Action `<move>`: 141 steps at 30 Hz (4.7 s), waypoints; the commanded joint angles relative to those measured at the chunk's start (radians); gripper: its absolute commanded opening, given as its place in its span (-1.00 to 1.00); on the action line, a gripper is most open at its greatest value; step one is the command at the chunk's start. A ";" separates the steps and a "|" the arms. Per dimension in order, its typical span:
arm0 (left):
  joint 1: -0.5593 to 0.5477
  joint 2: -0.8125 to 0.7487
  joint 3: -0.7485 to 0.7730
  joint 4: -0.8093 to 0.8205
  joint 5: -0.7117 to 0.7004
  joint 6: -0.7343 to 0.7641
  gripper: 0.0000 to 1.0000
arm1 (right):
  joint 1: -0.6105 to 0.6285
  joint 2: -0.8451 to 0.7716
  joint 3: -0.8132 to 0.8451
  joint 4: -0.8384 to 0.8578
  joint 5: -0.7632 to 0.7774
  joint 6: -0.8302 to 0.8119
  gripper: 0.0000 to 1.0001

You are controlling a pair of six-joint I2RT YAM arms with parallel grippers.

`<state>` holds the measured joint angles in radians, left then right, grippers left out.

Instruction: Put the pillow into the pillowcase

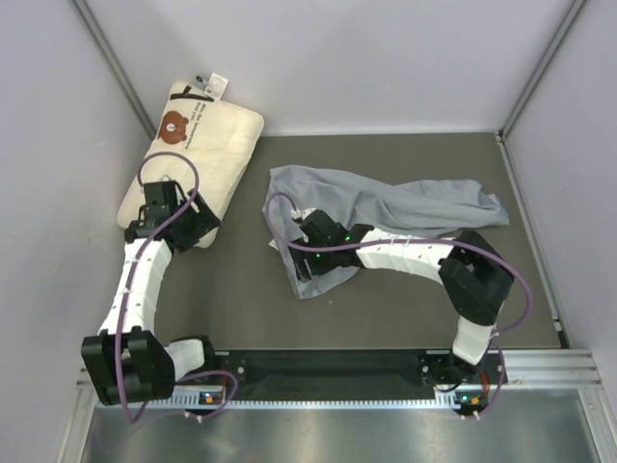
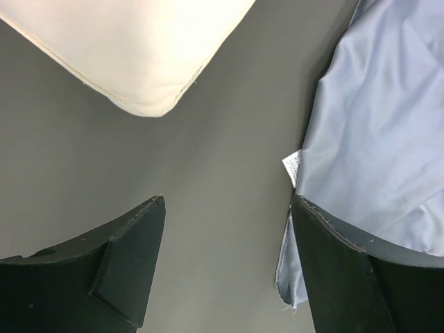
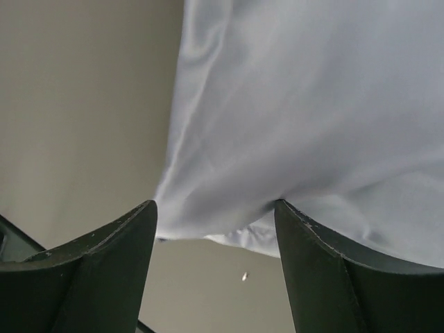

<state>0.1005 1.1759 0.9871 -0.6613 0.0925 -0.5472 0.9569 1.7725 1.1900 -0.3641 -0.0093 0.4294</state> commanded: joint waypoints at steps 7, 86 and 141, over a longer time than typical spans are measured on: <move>0.034 -0.036 0.031 0.006 0.039 0.033 0.56 | 0.055 0.156 0.213 -0.084 0.127 -0.046 0.31; 0.047 0.191 -0.002 0.135 -0.249 -0.174 0.50 | -0.090 -0.122 0.020 0.071 -0.044 -0.096 -1.00; 0.028 0.196 0.136 -0.028 -0.287 -0.071 0.98 | -0.202 -0.289 -0.190 0.142 -0.074 -0.098 -0.78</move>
<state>0.0807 1.3869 1.1820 -0.6823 -0.2768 -0.6468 0.7624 1.4822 0.9886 -0.2001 -0.0971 0.3340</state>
